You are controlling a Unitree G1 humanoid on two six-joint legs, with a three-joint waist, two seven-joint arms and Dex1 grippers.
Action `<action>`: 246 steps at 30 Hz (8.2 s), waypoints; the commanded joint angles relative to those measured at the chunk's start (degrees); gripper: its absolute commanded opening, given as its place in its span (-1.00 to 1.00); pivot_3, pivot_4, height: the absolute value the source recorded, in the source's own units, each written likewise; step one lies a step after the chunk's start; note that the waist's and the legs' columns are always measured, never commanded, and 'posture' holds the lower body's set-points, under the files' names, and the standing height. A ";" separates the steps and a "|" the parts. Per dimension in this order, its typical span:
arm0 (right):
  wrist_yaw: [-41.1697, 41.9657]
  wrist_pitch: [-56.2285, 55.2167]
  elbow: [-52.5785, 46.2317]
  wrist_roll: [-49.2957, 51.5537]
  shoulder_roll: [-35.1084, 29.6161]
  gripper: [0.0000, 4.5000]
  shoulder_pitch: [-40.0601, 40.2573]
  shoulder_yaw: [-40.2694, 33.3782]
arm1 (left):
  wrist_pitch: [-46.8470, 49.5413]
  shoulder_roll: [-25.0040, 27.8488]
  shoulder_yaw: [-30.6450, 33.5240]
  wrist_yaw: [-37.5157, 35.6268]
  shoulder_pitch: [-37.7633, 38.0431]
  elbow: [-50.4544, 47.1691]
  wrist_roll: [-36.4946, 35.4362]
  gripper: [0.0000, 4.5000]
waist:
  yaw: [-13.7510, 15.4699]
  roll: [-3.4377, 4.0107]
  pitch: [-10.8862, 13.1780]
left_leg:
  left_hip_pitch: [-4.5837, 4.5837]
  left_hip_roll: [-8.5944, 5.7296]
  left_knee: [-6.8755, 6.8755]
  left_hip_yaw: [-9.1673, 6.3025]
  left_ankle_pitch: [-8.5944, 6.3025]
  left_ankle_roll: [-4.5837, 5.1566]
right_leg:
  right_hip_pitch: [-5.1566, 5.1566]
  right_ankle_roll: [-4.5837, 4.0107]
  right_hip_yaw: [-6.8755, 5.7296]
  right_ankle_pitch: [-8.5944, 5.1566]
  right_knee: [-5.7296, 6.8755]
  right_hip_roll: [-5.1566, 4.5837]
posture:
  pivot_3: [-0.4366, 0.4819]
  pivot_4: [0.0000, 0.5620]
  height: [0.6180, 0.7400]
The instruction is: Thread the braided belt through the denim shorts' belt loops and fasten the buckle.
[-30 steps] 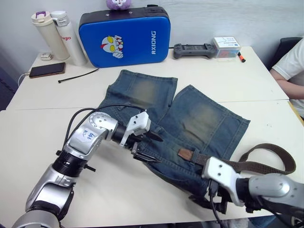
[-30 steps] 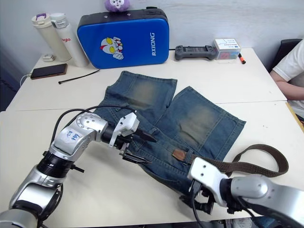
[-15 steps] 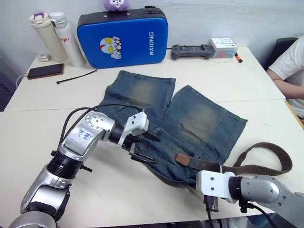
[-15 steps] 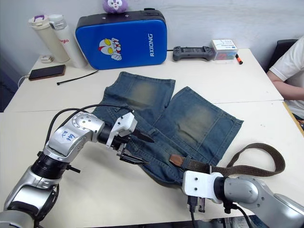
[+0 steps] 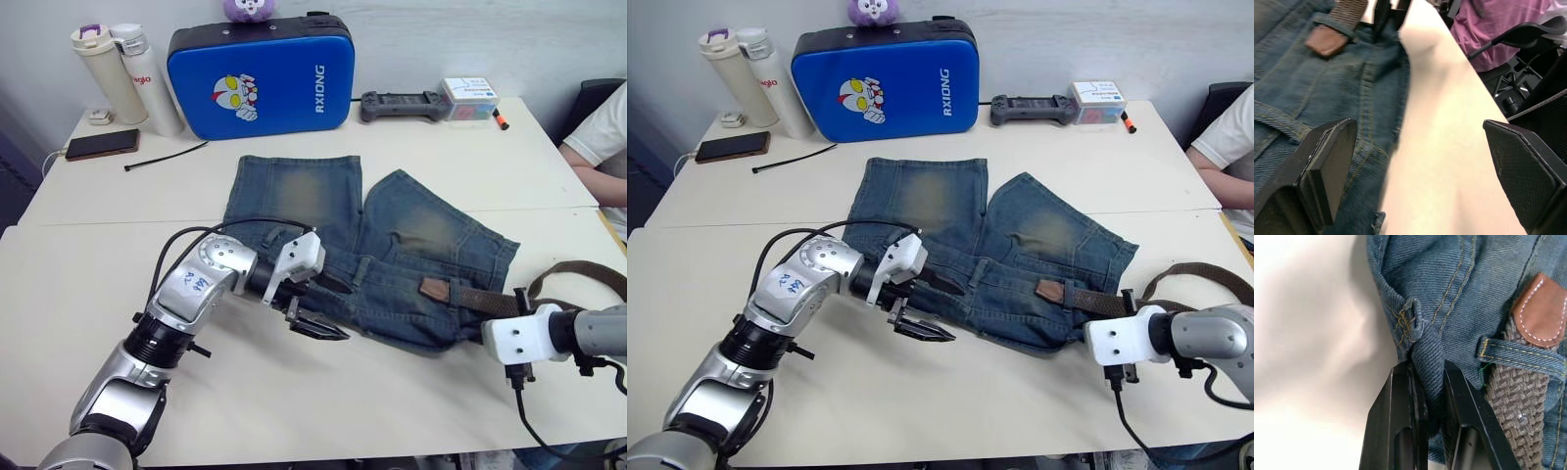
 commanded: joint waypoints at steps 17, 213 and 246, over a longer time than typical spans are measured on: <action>2.07 34.80 -25.54 16.73 6.48 0.99 6.32 -28.68 | -2.37 -9.58 1.56 6.38 -6.51 9.83 2.23 1.00 | 0.43 0.00 0.00 | -0.04 0.00 0.06 -0.04 0.00 0.00 | 0.01 -0.01 -0.01 0.00 0.04 0.00 | -0.05 -0.47 1.00; -63.20 53.29 5.57 96.07 57.83 0.98 -15.13 -25.19 | 16.20 3.86 11.16 11.37 -9.95 -1.28 -8.15 1.00 | -2.85 0.10 -0.04 | -0.36 -0.07 0.09 0.12 0.14 -0.18 | -0.94 -0.24 0.42 -0.08 1.22 0.04 | -0.05 -0.47 1.00; -38.79 53.83 22.08 67.13 62.30 0.24 -25.57 -20.32 | 13.71 3.27 10.94 15.31 -8.21 3.11 -4.91 1.00 | -4.35 0.08 -0.12 | -0.23 -0.07 0.10 0.17 0.15 -0.21 | -0.93 -0.24 0.47 -0.08 1.29 0.05 | -0.05 -0.47 1.00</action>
